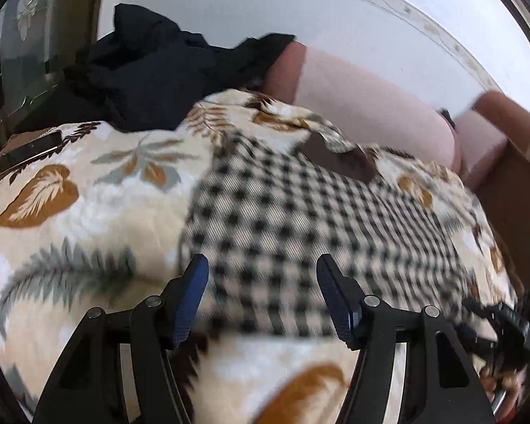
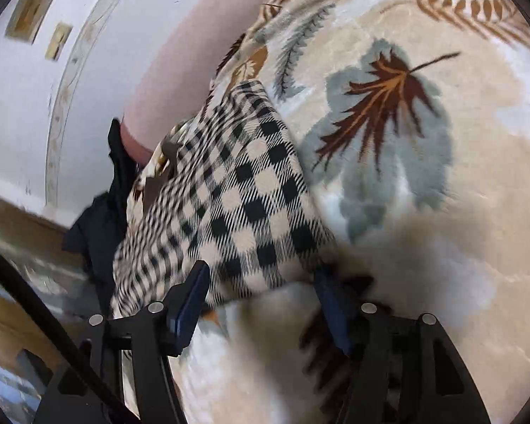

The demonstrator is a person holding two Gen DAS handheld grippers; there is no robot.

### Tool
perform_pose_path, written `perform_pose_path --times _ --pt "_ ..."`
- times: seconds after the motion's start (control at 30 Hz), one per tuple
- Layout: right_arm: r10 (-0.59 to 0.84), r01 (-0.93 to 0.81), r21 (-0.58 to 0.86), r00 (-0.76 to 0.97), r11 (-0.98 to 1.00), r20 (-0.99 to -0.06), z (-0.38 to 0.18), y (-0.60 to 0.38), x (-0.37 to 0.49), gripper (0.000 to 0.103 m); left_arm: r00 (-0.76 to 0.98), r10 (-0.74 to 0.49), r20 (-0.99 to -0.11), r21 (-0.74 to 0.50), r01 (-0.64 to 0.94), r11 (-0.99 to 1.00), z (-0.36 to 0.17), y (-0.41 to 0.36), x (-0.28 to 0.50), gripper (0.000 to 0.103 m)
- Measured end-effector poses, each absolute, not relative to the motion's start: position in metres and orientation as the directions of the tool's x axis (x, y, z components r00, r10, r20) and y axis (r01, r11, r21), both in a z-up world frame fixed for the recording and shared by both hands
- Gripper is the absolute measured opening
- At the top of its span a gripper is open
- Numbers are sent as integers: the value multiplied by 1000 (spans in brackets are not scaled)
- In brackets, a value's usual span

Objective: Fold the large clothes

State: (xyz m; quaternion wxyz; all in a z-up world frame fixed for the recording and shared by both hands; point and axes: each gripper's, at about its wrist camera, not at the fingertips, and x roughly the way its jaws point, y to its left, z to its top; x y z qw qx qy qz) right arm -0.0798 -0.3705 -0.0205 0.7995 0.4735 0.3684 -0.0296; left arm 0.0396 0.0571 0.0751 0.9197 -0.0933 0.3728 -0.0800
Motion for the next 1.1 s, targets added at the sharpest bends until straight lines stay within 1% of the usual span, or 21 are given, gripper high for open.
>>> perform_pose_path --times 0.13,0.17,0.2,0.23,0.27,0.3,0.33,0.37,0.43,0.53,0.6,0.67,0.7,0.73,0.8,0.83,0.87,0.97,1.1 --pt "266 417 721 732 554 -628 -21 -370 -52 66 729 -207 -653 -279 22 960 71 87 65 63" --pt "251 428 708 727 562 -639 -20 -369 -45 64 731 -207 -650 -297 7 955 70 96 68 63" --pt "241 438 693 719 572 -652 -18 -368 -42 58 731 -208 -649 -318 -12 948 67 106 70 63" --pt "225 455 670 703 587 -675 -15 -366 -35 30 728 -212 -652 -342 -33 939 64 117 73 63" --pt "210 472 645 685 601 -697 -12 -365 -28 12 719 -217 -660 -366 -56 929 61 131 76 63" --pt "145 504 572 655 647 -741 0 -361 -21 12 714 -218 -665 -379 -72 922 58 141 78 63" --pt "97 503 522 650 689 -754 12 -353 -15 11 710 -213 -671 -388 -91 917 57 151 79 63" --pt "97 503 522 650 689 -754 12 -353 -15 11 707 -199 -679 -388 -115 914 56 164 82 63" --pt "-5 468 394 648 791 -762 43 -322 1 10 703 -176 -689 -381 -144 913 55 179 83 63" --pt "-71 362 242 669 900 -740 78 -262 27 9 713 -158 -683 -412 -198 889 57 208 84 63" --pt "-62 261 170 693 950 -719 94 -212 44 9 718 -150 -679 -424 -217 879 59 220 83 63" --pt "-9 143 133 713 981 -701 103 -159 56 9 727 -124 -676 -425 -246 871 60 236 84 63" --pt "49 48 118 709 992 -703 102 -117 63 9 728 -115 -676 -424 -256 869 60 242 86 63" --pt "49 48 118 709 992 -703 102 -117 63 9 729 -110 -676 -424 -263 867 60 246 86 63" --pt "112 -68 90 688 994 -717 89 -70 64 8 726 -99 -680 -430 -286 857 59 257 90 63" --pt "160 -174 59 655 983 -738 70 -30 63 8 724 -102 -682 -441 -295 848 56 262 92 63" --pt "160 -174 59 655 983 -738 70 -30 63 8 721 -110 -684 -453 -301 839 54 265 94 63" --pt "146 -252 -21 627 968 -765 39 -2 55 9 715 -136 -685 -477 -299 826 50 266 97 63" --pt "179 -301 -20 617 953 -766 37 -16 43 9 717 -197 -669 -500 -237 833 49 247 103 63"
